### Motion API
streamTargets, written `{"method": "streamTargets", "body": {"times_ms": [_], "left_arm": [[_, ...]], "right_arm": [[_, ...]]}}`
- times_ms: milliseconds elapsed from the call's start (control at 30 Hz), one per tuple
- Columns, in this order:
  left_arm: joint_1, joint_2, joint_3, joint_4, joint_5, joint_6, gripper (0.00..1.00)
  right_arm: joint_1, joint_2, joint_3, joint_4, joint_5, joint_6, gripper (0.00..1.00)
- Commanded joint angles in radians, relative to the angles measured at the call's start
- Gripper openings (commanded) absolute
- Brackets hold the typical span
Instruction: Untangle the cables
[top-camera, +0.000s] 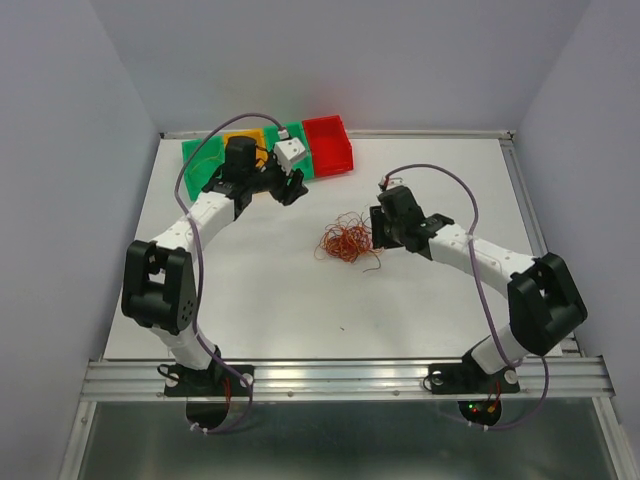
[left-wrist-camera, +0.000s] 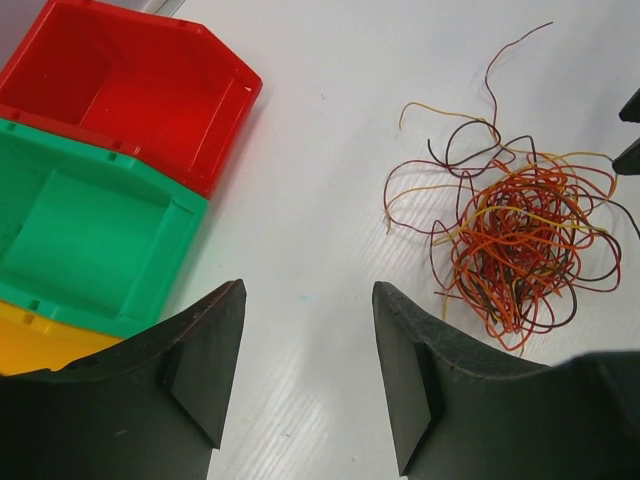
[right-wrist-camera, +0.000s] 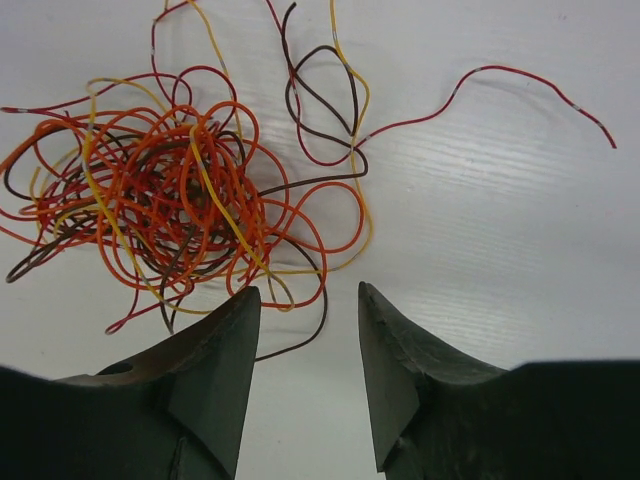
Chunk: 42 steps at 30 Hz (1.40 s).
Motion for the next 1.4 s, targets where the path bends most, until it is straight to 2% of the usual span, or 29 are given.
{"method": "streamTargets", "body": {"times_ms": [0, 67, 133, 167, 200, 333, 400, 567, 633, 700, 833, 1067, 1167, 1367], "left_arm": [[0.000, -0.039, -0.034, 0.061, 0.014, -0.011, 0.65], [-0.002, -0.047, -0.043, 0.067, 0.009, -0.010, 0.65], [-0.002, -0.053, -0.056, 0.068, 0.005, -0.008, 0.65], [-0.002, -0.062, -0.060, 0.071, 0.001, -0.008, 0.65], [-0.002, -0.065, -0.073, 0.078, 0.000, -0.008, 0.64], [-0.002, -0.081, -0.093, 0.088, -0.008, -0.007, 0.64], [0.000, -0.087, -0.099, 0.094, -0.006, -0.010, 0.64], [-0.002, -0.114, -0.120, 0.105, 0.031, -0.008, 0.64], [-0.003, -0.131, -0.128, 0.105, 0.054, -0.008, 0.64], [-0.005, -0.165, -0.140, 0.113, 0.070, -0.013, 0.64], [-0.005, -0.240, -0.183, 0.159, 0.095, -0.026, 0.64], [-0.005, -0.297, -0.278, 0.283, 0.179, -0.085, 0.66], [-0.037, -0.244, -0.341, 0.433, 0.238, -0.140, 0.68], [-0.146, -0.058, -0.295, 0.449, 0.159, -0.154, 0.69]], "right_arm": [[-0.005, 0.062, 0.047, 0.011, -0.012, -0.016, 0.49], [-0.005, 0.087, 0.074, 0.014, -0.014, -0.024, 0.49], [-0.005, 0.130, 0.104, 0.017, 0.000, -0.026, 0.42], [-0.005, 0.141, 0.114, 0.018, 0.002, -0.029, 0.36], [-0.004, 0.148, 0.119, 0.023, -0.003, -0.030, 0.25], [-0.005, 0.103, 0.105, 0.075, -0.063, -0.055, 0.02], [-0.004, 0.058, 0.082, 0.106, -0.073, -0.064, 0.00], [-0.004, -0.188, 0.033, 0.167, -0.168, -0.084, 0.00], [-0.001, -0.247, 0.073, 0.166, -0.249, -0.079, 0.01], [-0.001, -0.295, 0.123, 0.140, -0.265, -0.067, 0.01], [0.001, -0.289, 0.313, 0.084, -0.340, -0.069, 0.01], [0.001, -0.261, 0.486, 0.063, -0.325, -0.058, 0.01], [-0.001, -0.246, 0.539, 0.045, -0.328, -0.055, 0.01], [-0.001, -0.252, 0.544, 0.048, -0.299, -0.061, 0.01]]}}
